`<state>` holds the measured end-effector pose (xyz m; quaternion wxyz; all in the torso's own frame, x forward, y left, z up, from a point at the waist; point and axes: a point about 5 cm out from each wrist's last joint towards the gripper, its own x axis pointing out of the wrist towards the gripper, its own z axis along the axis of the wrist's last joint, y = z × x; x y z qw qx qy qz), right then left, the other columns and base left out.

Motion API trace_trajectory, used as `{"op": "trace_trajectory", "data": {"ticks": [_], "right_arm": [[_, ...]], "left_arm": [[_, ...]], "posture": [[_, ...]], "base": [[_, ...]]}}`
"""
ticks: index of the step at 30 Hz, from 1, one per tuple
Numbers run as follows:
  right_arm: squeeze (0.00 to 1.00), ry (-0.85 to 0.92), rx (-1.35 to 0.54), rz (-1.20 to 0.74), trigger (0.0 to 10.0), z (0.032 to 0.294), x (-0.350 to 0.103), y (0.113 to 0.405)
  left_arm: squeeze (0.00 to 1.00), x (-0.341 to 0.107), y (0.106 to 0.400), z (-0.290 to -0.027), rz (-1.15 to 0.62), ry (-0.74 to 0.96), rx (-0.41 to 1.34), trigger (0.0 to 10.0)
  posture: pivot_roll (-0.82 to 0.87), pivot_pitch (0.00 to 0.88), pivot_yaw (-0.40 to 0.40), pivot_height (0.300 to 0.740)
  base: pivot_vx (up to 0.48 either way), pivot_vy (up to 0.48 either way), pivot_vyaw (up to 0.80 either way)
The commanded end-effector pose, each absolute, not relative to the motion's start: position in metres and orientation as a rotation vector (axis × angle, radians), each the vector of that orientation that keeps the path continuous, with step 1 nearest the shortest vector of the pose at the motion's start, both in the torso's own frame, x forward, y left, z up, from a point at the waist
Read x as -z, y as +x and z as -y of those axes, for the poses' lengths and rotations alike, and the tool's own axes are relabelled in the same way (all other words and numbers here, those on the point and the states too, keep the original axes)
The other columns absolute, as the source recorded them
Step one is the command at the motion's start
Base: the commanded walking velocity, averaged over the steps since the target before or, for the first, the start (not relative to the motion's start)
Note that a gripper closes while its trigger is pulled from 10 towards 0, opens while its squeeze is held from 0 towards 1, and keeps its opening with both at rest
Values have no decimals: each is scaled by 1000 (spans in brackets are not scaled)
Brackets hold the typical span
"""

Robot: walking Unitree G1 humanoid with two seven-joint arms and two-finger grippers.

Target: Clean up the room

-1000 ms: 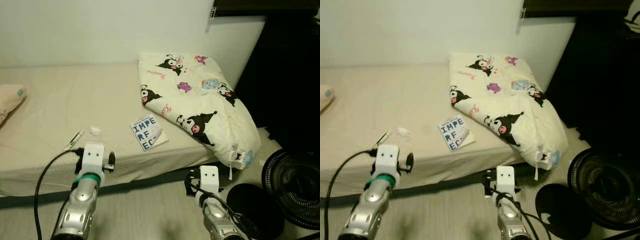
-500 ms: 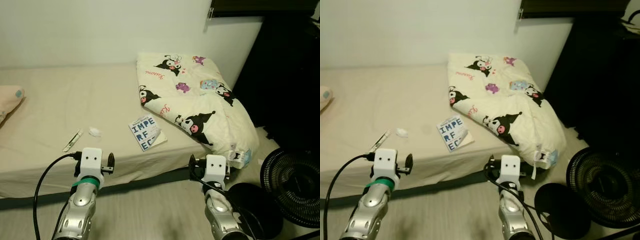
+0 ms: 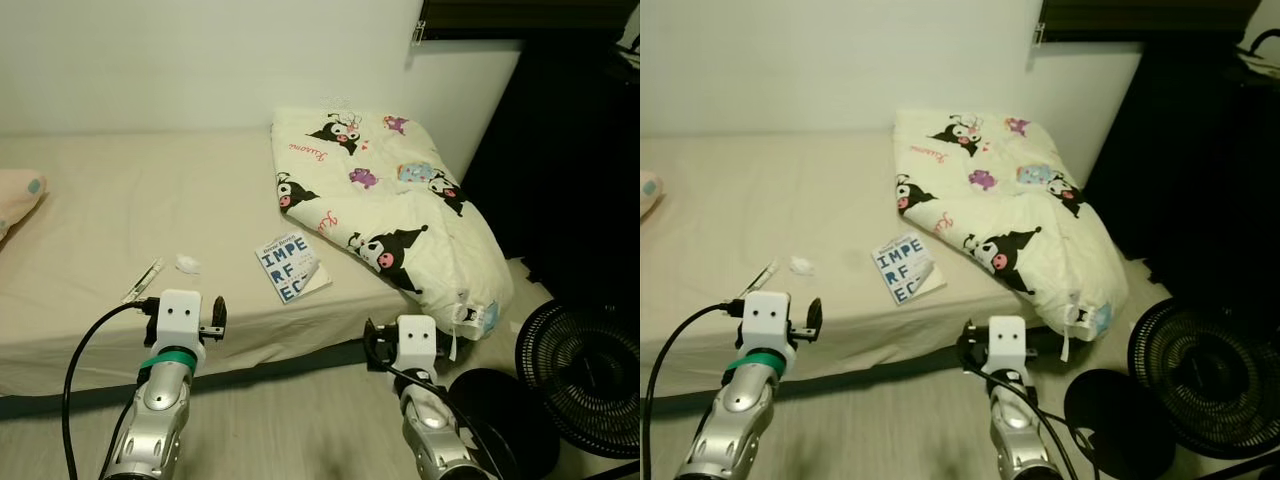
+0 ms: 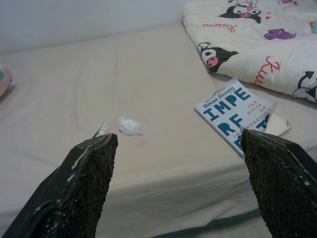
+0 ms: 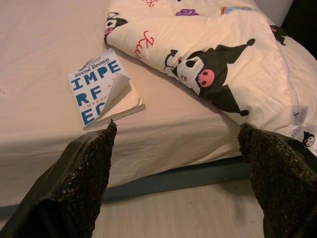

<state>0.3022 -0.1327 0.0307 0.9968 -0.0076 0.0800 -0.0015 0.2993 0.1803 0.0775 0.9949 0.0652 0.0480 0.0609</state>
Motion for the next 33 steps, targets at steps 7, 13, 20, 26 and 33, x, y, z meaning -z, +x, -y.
{"op": "trace_trajectory", "data": {"ticks": [7,13,20,26,33], "right_arm": [[0,-9,2,-188,10000,134,-26,300],[0,-13,0,-193,10000,134,-26,301],[0,-74,-21,-208,10000,132,-24,301],[0,-15,4,-206,10000,134,-24,300],[0,-22,5,-210,10000,135,-24,301]], "left_arm": [[0,-75,298,-178,-101,127,-110,10000],[0,-75,298,-178,-104,124,-111,10000],[0,-74,298,-179,-108,123,-112,10000],[0,-74,299,-179,-110,126,-110,10000],[0,-74,299,-180,-114,130,-110,10000]], "posture": [[40,0,12,740],[40,0,9,740],[36,0,10,740],[38,0,8,740],[43,0,6,740]], "base": [[316,0,0],[354,0,0],[380,0,424],[377,0,133],[379,0,0]]}}
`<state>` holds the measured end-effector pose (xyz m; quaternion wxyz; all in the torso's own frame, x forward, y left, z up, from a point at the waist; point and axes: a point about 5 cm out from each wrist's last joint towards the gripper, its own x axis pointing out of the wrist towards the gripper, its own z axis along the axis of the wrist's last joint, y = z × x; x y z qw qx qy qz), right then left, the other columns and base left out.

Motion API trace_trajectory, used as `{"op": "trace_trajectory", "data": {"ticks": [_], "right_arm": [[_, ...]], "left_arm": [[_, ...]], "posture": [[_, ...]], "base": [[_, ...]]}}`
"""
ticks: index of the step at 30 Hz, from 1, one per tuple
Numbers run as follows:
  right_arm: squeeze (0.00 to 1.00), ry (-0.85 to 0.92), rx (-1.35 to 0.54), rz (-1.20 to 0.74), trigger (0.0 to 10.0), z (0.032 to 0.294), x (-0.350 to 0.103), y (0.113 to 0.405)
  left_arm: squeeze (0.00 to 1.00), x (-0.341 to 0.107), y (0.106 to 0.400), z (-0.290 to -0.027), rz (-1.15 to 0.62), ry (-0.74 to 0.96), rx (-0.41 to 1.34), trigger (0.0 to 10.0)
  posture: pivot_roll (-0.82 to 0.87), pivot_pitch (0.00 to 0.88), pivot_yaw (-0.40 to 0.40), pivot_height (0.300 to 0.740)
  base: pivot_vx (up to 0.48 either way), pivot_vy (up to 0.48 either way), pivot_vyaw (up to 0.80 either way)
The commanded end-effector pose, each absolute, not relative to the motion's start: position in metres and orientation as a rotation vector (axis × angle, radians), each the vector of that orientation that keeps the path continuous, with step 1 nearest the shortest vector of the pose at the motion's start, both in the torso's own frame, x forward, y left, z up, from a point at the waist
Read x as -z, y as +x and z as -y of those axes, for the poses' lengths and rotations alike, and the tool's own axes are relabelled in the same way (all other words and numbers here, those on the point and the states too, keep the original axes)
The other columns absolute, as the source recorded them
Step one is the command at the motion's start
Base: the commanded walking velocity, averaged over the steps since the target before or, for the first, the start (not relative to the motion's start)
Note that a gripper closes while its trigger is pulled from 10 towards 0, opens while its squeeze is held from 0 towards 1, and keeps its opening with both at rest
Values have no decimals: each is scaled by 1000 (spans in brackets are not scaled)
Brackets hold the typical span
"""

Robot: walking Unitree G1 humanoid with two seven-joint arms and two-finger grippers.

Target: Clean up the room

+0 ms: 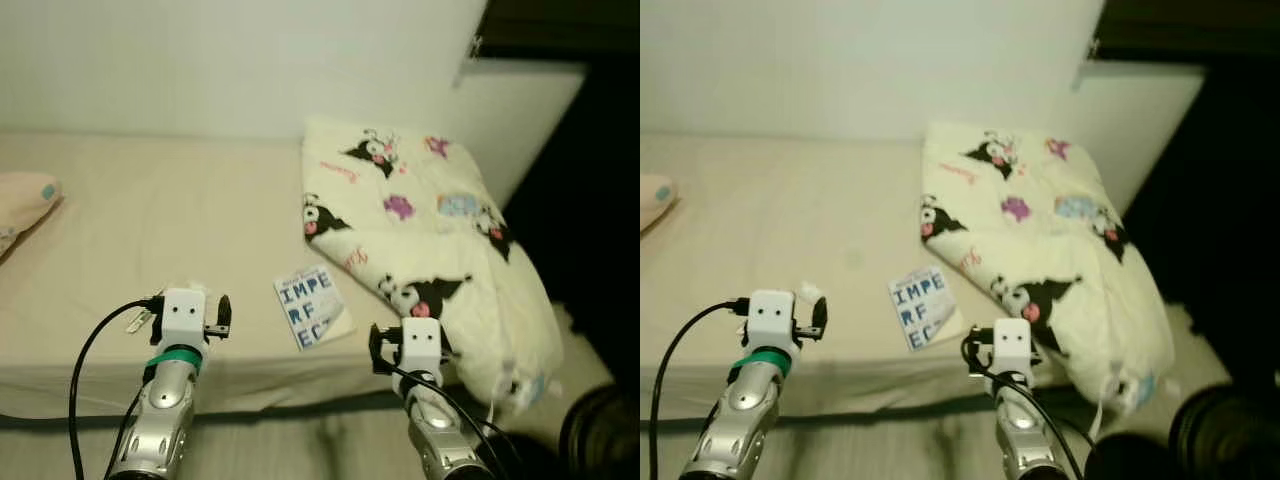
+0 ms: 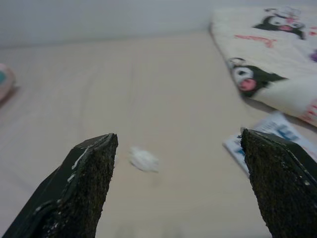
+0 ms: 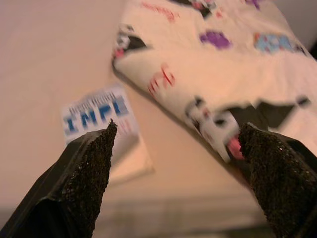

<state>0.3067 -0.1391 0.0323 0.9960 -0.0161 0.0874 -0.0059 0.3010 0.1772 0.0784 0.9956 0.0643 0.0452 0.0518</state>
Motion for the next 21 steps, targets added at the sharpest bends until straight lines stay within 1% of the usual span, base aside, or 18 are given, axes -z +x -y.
{"op": "trace_trajectory", "data": {"ticks": [1,17,21], "right_arm": [[0,-22,5,-210,10000,135,-24,301],[0,-21,14,-226,10000,136,-21,298],[0,-21,22,-232,10000,136,-20,298]], "left_arm": [[0,-74,299,-180,-114,130,-110,10000],[0,-72,298,-179,-123,137,-93,10000],[0,-70,299,-176,-144,151,-74,10000]], "posture": [[43,0,6,740],[43,0,14,740],[36,0,17,740]], "base": [[379,0,0],[362,0,0],[0,0,0]]}}
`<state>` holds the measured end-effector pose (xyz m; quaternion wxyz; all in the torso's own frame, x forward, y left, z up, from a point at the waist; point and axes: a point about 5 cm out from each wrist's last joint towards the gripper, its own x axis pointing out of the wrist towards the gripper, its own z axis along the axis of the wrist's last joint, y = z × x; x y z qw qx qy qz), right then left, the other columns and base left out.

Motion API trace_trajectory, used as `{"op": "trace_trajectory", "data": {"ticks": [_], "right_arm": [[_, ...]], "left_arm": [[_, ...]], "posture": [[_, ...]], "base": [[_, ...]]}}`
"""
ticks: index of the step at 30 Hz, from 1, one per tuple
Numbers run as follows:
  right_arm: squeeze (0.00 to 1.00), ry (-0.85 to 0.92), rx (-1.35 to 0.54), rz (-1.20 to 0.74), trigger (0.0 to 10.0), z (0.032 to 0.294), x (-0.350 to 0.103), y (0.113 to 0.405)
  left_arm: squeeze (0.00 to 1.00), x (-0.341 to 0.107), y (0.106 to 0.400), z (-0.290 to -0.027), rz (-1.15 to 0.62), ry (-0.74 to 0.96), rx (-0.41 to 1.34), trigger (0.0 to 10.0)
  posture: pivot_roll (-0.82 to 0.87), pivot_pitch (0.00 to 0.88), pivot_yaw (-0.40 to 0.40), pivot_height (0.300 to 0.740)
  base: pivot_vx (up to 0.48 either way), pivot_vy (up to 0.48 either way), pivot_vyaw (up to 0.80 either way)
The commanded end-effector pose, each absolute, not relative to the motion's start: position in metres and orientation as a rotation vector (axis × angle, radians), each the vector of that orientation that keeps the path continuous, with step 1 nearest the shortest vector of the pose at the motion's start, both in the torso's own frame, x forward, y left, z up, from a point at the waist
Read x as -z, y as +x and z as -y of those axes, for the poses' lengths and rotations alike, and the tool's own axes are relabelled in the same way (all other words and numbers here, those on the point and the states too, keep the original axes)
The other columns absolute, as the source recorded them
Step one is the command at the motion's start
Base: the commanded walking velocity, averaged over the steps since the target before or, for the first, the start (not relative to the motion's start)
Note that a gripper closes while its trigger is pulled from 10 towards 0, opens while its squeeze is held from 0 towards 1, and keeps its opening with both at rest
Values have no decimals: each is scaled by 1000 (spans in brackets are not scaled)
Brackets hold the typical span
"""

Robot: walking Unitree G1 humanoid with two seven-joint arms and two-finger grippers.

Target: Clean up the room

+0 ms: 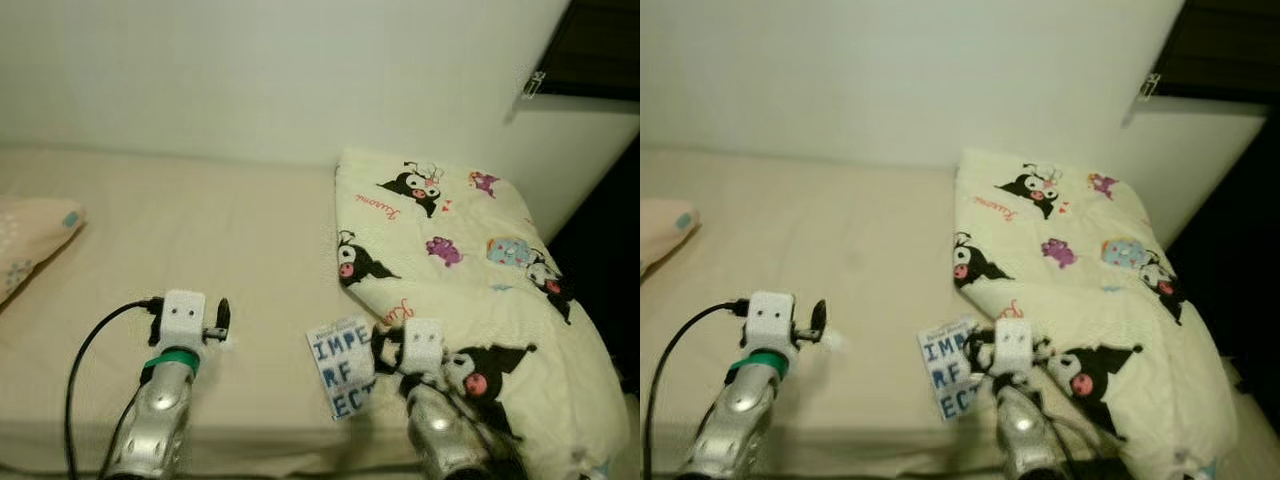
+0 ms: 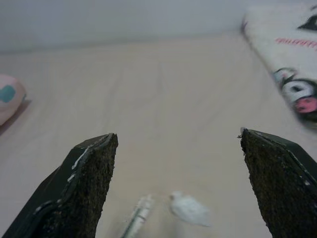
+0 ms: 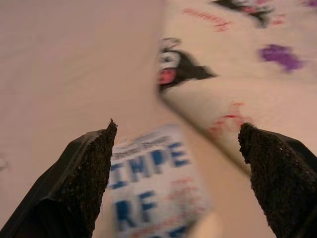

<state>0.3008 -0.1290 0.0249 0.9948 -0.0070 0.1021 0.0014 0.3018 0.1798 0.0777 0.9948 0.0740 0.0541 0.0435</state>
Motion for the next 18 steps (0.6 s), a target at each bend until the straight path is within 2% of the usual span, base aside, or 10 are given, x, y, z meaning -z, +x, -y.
{"op": "trace_trajectory", "data": {"ticks": [1,18], "right_arm": [[0,-21,25,-233,10000,137,-20,298],[0,-24,52,-257,10000,142,-17,298]], "left_arm": [[0,-69,301,-177,-151,163,-85,10000],[0,-68,303,-174,-164,178,-68,10000]], "posture": [[36,0,18,740],[37,0,26,740]], "base": [[0,0,0],[0,0,0]]}}
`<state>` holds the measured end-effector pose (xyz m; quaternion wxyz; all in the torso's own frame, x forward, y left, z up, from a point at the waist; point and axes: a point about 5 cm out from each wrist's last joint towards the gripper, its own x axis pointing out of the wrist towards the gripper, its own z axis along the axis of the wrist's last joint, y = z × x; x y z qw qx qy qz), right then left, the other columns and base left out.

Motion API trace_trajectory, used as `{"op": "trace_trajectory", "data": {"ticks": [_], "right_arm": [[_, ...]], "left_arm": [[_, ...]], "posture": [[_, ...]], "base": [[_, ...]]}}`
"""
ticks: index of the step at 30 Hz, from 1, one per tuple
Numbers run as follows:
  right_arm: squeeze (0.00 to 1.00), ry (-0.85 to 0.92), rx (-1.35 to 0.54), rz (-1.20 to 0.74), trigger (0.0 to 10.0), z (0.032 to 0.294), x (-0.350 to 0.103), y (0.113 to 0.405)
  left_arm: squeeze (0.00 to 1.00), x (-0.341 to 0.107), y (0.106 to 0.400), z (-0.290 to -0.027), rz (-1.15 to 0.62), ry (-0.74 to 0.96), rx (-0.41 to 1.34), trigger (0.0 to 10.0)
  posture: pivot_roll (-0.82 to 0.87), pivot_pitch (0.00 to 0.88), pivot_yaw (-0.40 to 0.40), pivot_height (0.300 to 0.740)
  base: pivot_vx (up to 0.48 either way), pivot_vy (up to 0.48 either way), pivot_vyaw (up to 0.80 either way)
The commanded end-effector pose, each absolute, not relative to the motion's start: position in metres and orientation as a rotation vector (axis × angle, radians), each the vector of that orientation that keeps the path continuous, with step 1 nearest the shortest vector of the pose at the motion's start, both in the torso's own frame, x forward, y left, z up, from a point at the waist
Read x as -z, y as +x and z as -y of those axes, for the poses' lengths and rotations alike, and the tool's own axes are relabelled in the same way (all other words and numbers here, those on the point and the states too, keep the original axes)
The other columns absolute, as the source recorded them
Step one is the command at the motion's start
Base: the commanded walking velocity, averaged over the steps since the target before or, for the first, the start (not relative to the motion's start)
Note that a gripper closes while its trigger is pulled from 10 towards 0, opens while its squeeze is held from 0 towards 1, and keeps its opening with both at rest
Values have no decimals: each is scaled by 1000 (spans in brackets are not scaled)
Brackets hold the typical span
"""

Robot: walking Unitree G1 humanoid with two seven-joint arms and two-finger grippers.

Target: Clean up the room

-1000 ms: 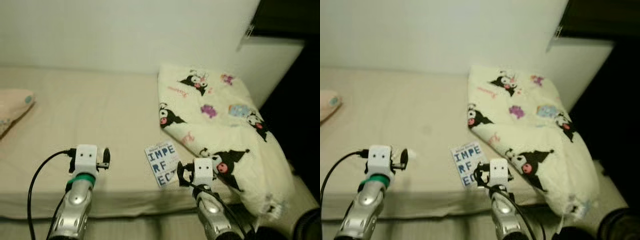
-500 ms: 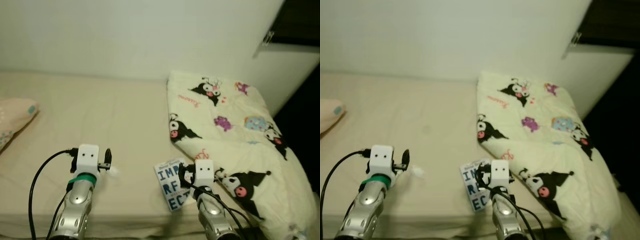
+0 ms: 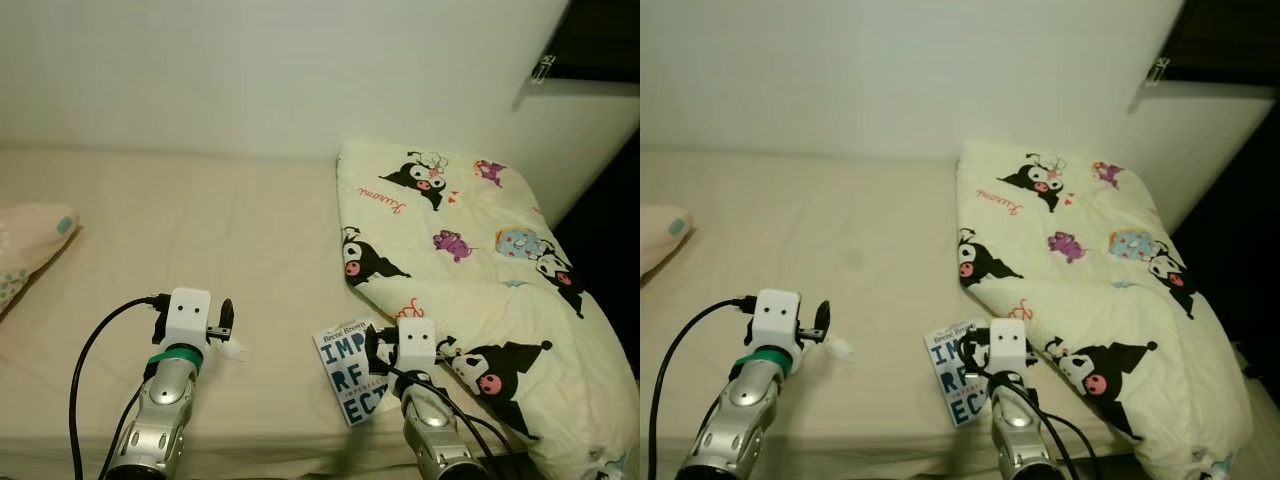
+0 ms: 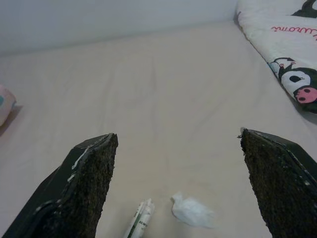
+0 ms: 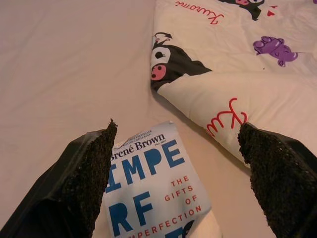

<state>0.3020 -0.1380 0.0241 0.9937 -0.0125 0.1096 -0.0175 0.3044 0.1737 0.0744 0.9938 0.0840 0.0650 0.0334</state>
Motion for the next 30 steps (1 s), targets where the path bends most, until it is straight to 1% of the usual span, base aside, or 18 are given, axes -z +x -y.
{"op": "trace_trajectory", "data": {"ticks": [1,11,14,20,23,27,30], "right_arm": [[0,-31,53,-257,10000,141,-17,298],[0,-54,60,-263,10000,144,-16,296],[0,-67,60,-263,10000,146,-15,296],[0,-71,63,-263,10000,146,-16,297],[0,-68,65,-262,10000,146,-17,297],[0,-62,66,-260,10000,146,-17,298],[0,-90,51,-267,10000,146,-17,299]], "left_arm": [[0,-68,303,-173,-163,178,-64,10000],[0,-69,305,-170,-149,210,-45,10000],[0,-69,304,-165,-137,225,-4,10000],[0,-67,303,-166,-151,209,-33,10000],[0,-66,303,-168,-153,177,-61,10000],[0,-69,305,-169,-143,177,-56,10000],[0,-69,306,-170,-142,179,-56,10000]], "posture": [[33,0,27,740],[25,0,26,740],[22,0,21,740],[17,0,20,740],[16,0,16,740],[14,0,13,740],[17,0,7,740]], "base": [[0,0,0],[0,0,0],[0,-480,0],[0,-480,0],[0,0,0],[0,0,0],[0,0,0]]}}
